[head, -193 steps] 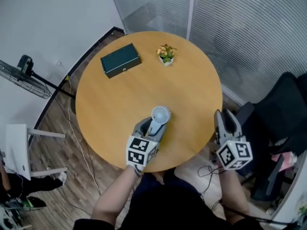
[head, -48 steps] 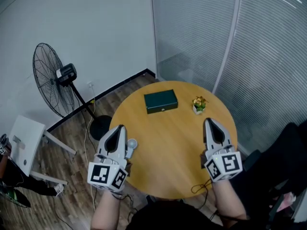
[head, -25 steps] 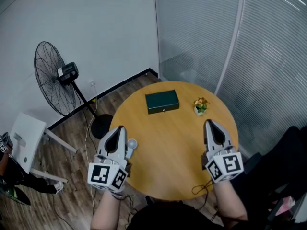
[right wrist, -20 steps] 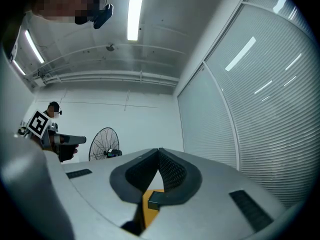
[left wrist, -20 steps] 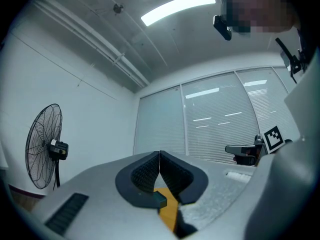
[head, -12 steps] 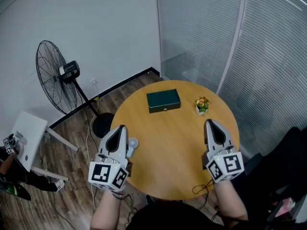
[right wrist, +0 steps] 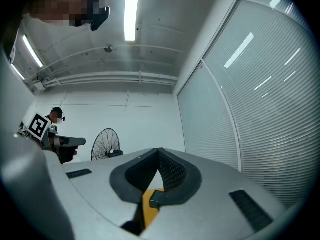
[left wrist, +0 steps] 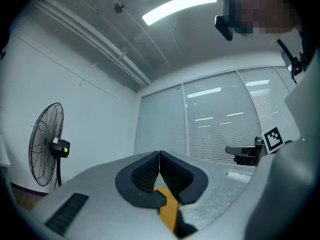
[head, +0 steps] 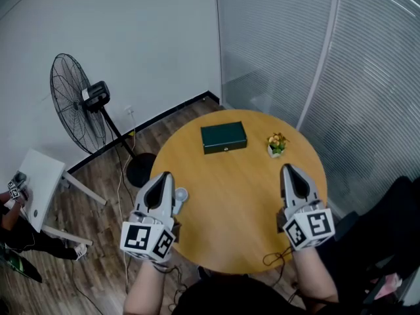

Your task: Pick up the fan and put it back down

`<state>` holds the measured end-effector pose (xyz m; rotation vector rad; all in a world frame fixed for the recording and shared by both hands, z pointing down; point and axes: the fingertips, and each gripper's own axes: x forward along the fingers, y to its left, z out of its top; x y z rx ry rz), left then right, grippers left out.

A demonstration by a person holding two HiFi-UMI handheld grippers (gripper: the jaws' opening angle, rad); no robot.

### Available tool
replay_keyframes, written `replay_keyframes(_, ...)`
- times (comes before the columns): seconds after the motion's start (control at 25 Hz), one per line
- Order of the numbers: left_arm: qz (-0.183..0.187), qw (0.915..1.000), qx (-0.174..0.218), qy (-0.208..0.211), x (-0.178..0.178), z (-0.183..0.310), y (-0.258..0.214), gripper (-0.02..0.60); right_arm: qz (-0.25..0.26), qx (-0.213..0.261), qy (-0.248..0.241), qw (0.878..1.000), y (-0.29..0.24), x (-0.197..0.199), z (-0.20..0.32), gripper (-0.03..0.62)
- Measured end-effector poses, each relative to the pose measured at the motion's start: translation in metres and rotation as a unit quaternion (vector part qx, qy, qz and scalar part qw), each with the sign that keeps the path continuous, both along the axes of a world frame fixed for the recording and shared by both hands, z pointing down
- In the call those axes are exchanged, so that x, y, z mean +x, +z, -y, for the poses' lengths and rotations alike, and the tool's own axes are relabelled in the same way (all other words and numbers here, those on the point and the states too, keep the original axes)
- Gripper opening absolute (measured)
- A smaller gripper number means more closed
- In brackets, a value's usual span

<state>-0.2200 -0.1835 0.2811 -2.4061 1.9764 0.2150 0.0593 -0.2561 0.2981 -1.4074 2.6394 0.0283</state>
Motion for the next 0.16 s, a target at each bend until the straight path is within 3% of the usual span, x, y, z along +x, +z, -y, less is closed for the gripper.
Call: replay_keyframes(0.16,-0.001,1.0000,-0.003,0.000,0.0017,-0.0005,0.0003,0.006,0.000,-0.002,0.001,1.000,-0.0008,0.0031,-0.0011,0.005)
